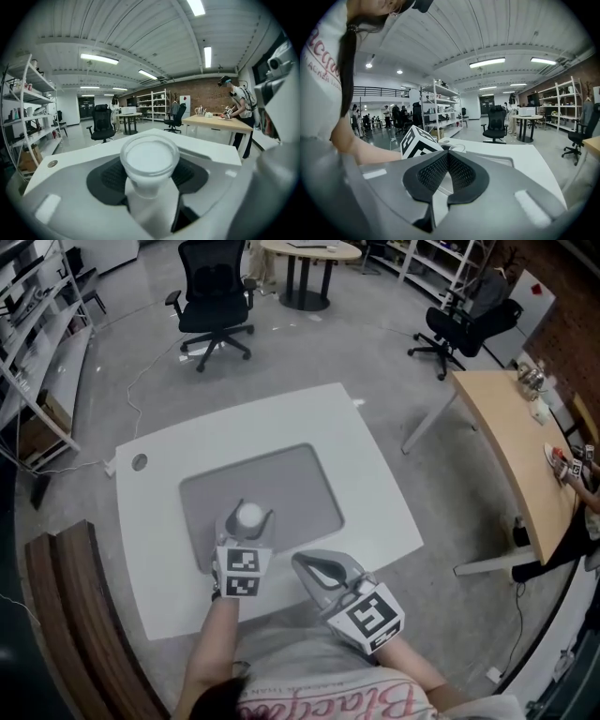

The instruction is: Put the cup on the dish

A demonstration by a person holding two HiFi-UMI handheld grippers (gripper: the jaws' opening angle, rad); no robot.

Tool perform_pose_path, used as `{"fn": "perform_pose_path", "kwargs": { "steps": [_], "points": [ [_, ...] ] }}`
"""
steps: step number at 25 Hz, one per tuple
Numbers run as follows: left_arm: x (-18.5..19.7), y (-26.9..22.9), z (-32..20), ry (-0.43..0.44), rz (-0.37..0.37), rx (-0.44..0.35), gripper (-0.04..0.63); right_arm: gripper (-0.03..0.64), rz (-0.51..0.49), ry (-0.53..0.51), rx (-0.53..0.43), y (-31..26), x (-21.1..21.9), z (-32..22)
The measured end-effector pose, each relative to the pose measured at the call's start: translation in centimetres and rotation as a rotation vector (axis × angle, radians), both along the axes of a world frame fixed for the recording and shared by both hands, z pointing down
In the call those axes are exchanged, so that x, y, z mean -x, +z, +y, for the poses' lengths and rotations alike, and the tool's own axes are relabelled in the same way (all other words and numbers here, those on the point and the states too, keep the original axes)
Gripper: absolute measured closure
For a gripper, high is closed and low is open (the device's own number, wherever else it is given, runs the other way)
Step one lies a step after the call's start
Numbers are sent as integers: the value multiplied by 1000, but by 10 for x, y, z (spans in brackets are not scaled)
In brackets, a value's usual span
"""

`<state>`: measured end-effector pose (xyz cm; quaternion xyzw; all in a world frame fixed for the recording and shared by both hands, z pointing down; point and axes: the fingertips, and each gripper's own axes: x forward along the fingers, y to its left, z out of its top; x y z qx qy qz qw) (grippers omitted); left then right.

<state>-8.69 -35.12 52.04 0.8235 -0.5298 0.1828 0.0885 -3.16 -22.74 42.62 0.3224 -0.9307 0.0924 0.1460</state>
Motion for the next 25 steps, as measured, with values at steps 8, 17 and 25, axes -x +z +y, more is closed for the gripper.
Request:
{"fn": "perform_pose_path", "kwargs": {
  "steps": [8,17,25],
  "points": [
    [3,39,-23,-44,0,95,338,615,6,-29,57,12,-2,-16],
    [-2,52,-29,-8,-12,141,337,615,13,-23,79,16,-3,-29],
    [1,51,-21,-15,52,214,130,617,-2,-15,75,11,-3,-23]
  ]
}}
